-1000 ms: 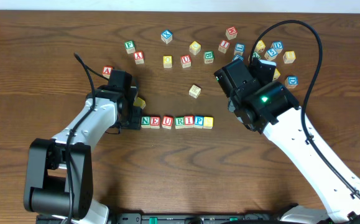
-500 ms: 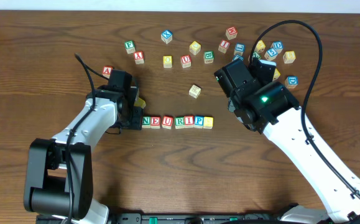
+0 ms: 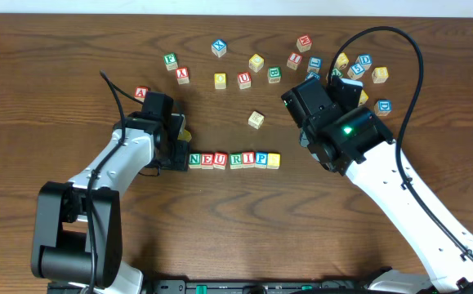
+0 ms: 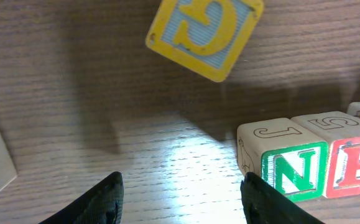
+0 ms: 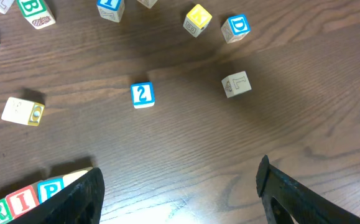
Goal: Spell out NEURIPS
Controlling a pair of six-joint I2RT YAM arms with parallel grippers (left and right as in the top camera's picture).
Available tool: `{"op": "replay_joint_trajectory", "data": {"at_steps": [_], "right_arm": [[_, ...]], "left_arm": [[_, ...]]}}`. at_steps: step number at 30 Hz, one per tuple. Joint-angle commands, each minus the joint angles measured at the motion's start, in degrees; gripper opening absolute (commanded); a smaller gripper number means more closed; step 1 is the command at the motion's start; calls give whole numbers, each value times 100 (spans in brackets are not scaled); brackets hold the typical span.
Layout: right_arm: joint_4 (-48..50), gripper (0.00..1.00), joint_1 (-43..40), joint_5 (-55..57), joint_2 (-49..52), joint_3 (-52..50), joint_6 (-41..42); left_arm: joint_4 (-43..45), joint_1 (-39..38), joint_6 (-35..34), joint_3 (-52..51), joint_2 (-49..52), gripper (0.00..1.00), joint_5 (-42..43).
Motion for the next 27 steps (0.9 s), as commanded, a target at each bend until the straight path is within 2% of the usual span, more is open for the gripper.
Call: {"op": "replay_joint_trajectory", "data": {"at_steps": [1,27], "right_arm": [[-24,74,-24,63,-57,107,-63],[-24,74,-22,-50,-57,107,-63]], "left_arm": [[-9,-4,149,-107,-7,60,173],[52,-20,295,-107,-7,60,540]]}}
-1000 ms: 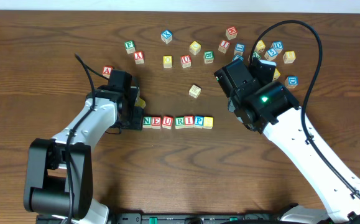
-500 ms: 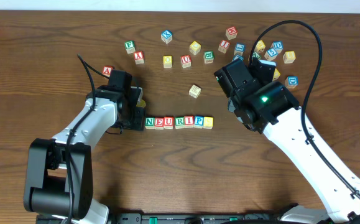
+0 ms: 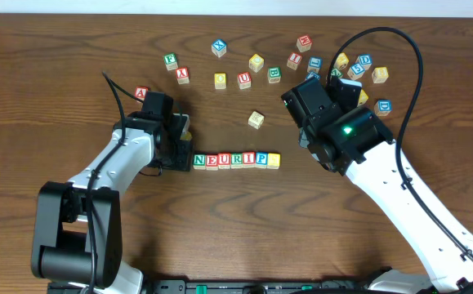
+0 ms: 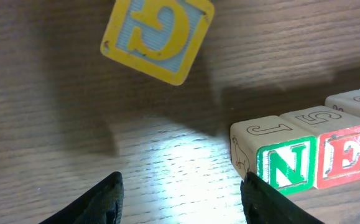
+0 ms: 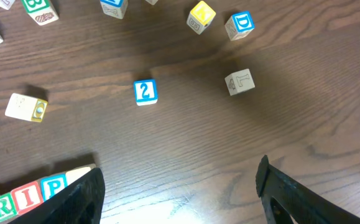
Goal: Spell out NEURIPS
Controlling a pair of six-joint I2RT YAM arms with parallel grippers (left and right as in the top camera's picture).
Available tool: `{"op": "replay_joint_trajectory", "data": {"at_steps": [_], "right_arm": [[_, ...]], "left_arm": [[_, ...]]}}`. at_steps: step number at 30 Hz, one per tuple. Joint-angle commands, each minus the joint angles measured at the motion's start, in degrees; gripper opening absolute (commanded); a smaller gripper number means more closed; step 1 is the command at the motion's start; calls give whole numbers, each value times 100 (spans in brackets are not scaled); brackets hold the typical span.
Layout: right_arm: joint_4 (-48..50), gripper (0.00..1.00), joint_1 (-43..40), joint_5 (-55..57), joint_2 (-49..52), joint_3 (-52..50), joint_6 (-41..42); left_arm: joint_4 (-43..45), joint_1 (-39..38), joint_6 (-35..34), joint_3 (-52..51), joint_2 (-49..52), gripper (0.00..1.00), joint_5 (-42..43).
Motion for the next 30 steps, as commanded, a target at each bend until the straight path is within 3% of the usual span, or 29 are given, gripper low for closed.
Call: {"op": "replay_joint_trajectory", "data": {"at_steps": [1,21,26,30], "right_arm": [[-24,74,-22,28,-57,107,-46],[-26,73,-22,31,-57,107,-55],[-24,73,-22,33,-57,107,-151],[-22,73,-24,42,-57,107,-153]], "left_arm": [[13,-20,103,-107,-7,60,120],[31,-17,81,-107,-7,60,-302],[59,-17,-455,-107,-7,59,-1038],[72,-17,-540,-107,-7,59,-1110]]}}
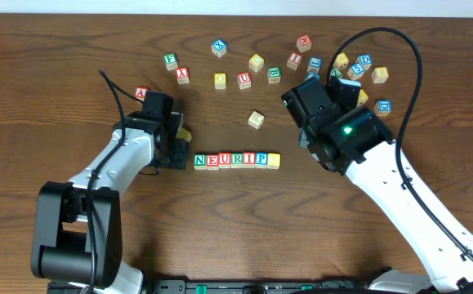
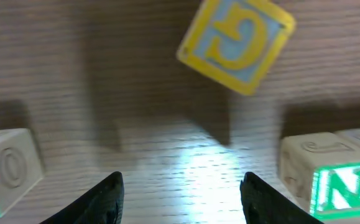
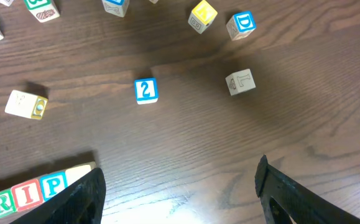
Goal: Spell out NEURIPS
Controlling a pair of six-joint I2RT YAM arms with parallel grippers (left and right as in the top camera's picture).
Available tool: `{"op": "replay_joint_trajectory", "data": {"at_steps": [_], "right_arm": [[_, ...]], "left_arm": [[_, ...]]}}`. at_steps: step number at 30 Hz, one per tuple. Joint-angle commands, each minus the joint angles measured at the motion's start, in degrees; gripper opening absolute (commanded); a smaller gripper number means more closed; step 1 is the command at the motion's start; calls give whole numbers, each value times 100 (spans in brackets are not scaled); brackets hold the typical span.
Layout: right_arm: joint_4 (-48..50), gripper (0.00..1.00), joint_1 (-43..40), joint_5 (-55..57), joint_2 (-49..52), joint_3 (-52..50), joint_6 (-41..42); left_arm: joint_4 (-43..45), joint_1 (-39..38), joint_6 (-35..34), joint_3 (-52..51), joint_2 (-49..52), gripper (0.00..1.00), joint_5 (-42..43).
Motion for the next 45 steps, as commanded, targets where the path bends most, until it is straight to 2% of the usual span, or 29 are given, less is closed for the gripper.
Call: {"op": "replay_joint_trajectory", "data": {"at_steps": [1,7,16,25,32,35,38,40,45], "right_arm": [[-20,73,-22,87,-57,107,-63],[-13,73,-24,190,-57,107,-107],[39,74,-26,258,-57,107,-214],[42,74,-24,306,-57,107,-219],[44,75,-24,385,-57,107,-446],[42,75,-24,382,-57,105,-474],[33,75,-24,382,-57,105,-516],[15,75,-24,382,-57,105,-516],[-22,75,-24,356,-57,103,-514]], "left_arm": [[20,-15,-271,-103,-9,59,-334],[28,-15,-361,166,-9,59,-225],[-391,-17,-374,1182,-9,59,-107],[-739,-66,-450,1773,-9,59,662],[-782,-511,-682,1891,-9,58,656],[-772,-763,-872,1963,-7,52,651],[-769,-949,-1008,2035,4,53,654],[-772,-1029,-1067,2090,35,57,658],[-680,-1237,-1156,2127,170,57,660]]}}
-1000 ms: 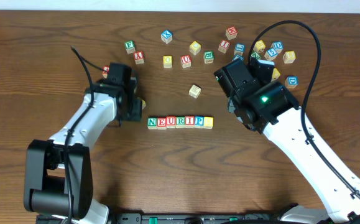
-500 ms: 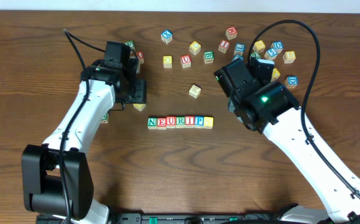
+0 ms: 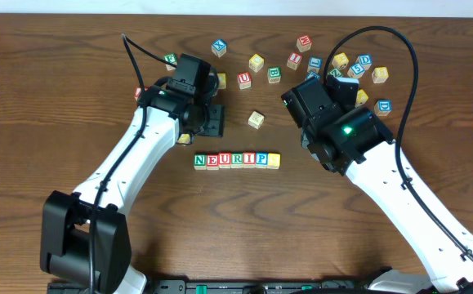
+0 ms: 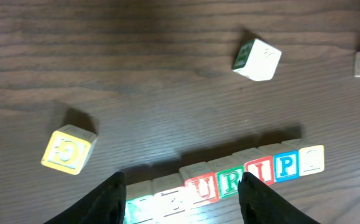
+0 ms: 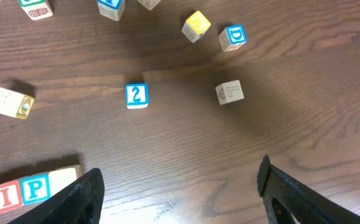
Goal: Spell out NEURIPS
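A row of letter blocks [image 3: 236, 160] lies mid-table and reads N, E, U, R, I, P, closed at its right end by a pale yellow block [image 4: 312, 158] whose letter I cannot read. The same row [image 4: 229, 180] runs along the bottom of the left wrist view. My left gripper [image 3: 207, 121] hangs open and empty above and behind the row's left half, its fingertips [image 4: 114, 199] wide apart. My right gripper [image 3: 305, 98] is open and empty to the right of the row, with only I, P and the pale end block [image 5: 36, 186] showing in its view.
A yellow G block [image 4: 68, 149] lies just behind the row's left end, and a green-sided block [image 4: 256, 59] behind its middle. Several loose blocks are scattered along the far side [image 3: 301, 61]. A blue 2 block [image 5: 136, 96] and a pale L block [image 5: 229, 92] lie ahead of the right gripper.
My left gripper was low on the table beside the N block and now stands higher and further back and to the right, with the whole row in its view. The right arm barely shifted.
My left gripper stood open and low at the row's left end, beside N. Then it sat closer against N, and the row's left end stood slightly further right. Then it was a little to the left of N. Now it is raised behind the row. The right arm stayed put.
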Controlling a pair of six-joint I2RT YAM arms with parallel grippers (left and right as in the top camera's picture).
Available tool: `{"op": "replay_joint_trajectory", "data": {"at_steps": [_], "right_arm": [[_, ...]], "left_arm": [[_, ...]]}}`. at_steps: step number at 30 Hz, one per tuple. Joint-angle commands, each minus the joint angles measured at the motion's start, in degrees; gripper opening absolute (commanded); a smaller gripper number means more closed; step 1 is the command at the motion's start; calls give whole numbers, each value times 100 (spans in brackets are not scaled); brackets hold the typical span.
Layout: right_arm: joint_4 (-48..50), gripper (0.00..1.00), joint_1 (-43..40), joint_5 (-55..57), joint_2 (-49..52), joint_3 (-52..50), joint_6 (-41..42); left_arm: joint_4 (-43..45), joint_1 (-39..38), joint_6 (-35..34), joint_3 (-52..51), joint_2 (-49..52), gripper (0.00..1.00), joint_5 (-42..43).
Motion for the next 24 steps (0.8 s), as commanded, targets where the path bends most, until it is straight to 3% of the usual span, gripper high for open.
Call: {"op": "replay_joint_trajectory", "data": {"at_steps": [1,13,24], "right_arm": [[-39,75,-24,103,-57,103,-63],[-168,75,-24,-22,-57,103,-63],[-225,75,-24,-299,-57,103,-61]], "left_arm": [[28,-149,-175,166,216,57,28],[520,-673,-422,166,1191,57,24],[597,-726,-446,164,1244,57,-234]]}}
